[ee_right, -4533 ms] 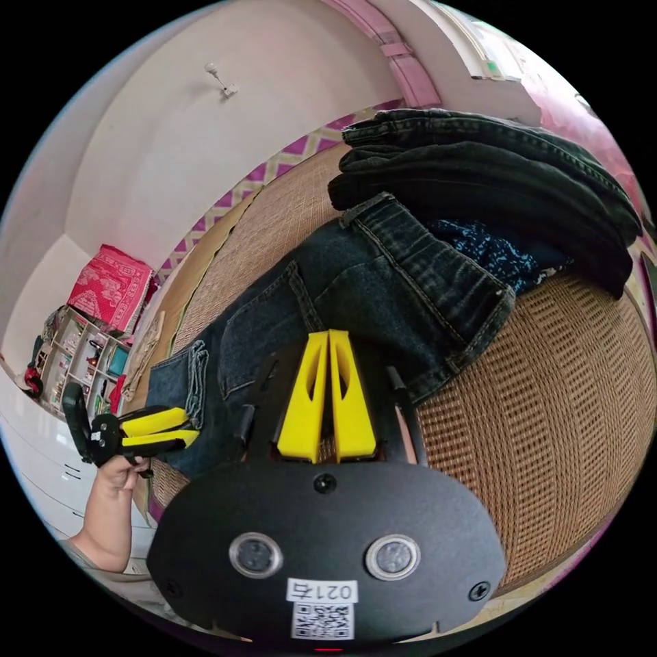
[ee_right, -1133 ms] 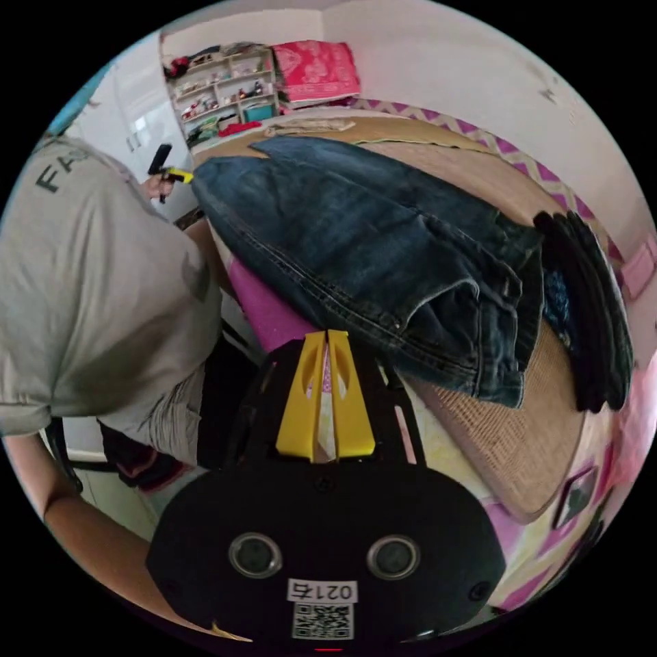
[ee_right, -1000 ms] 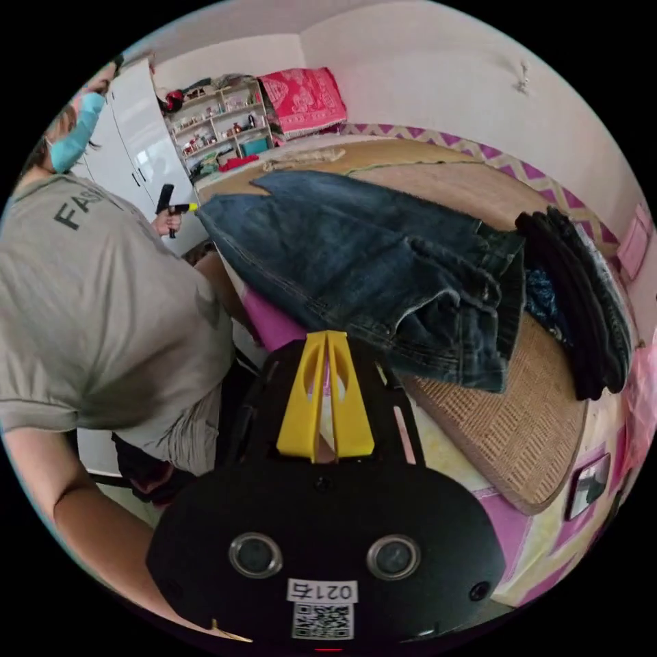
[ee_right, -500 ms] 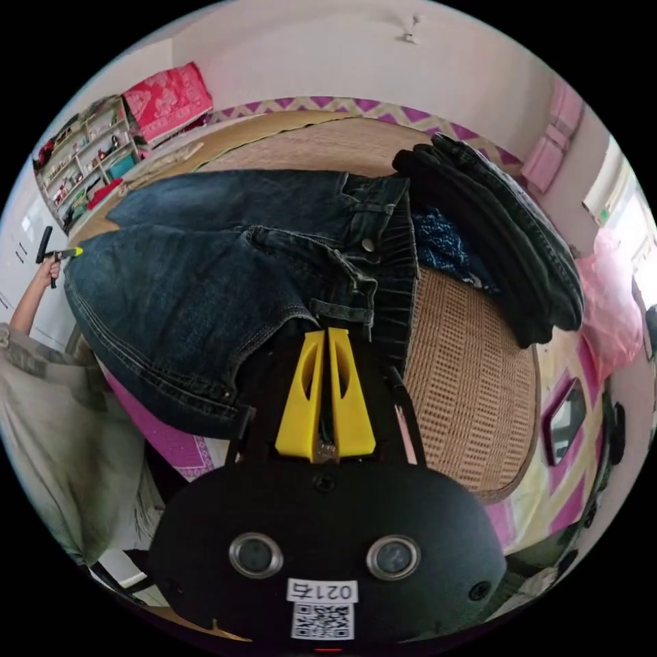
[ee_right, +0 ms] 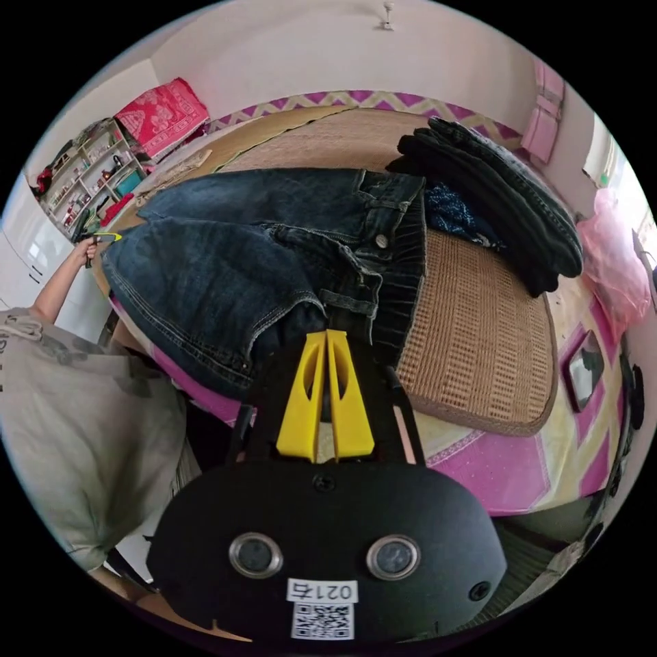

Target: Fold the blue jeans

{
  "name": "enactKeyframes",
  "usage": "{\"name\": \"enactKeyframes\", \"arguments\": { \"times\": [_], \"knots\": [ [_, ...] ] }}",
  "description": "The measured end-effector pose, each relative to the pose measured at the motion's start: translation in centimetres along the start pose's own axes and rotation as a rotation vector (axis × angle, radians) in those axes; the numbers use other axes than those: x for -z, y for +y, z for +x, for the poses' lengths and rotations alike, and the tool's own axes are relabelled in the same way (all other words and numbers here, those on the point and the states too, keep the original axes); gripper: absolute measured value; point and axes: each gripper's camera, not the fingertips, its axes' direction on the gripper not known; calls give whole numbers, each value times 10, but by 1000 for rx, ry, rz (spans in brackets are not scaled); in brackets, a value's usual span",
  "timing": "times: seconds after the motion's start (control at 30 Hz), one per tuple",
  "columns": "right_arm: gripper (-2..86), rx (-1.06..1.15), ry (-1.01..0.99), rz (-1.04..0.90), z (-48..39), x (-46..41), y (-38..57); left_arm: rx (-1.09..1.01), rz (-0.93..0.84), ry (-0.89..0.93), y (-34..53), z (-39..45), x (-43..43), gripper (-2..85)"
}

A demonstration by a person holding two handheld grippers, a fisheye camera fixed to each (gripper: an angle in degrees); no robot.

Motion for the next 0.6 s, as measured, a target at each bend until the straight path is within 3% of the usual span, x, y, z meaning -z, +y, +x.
{"name": "enactKeyframes", "arguments": {
  "times": [0.1,0.17,0.33,0.4,0.47,0.53,0.6],
  "knots": [
    [-10,32,-55,239,0,35,-28,-81,248,81,-4,19,45,-9],
    [-10,70,-90,263,-2,29,-67,-140,283,93,-29,42,44,-9],
    [-10,216,-73,42,-20,-79,-196,-301,85,192,-134,122,-49,-9],
    [-10,205,-113,-34,-18,-110,-225,-372,19,518,-168,155,-90,-10],
    [-10,178,-95,-60,-11,-126,-247,-441,-18,696,-180,185,-107,-10],
    [-10,155,-103,-61,1,-134,-270,-516,-82,727,-186,220,-122,-10],
    [-10,146,-112,-48,5,-142,-281,-605,-173,619,-189,261,-144,-10]
  ]
}}
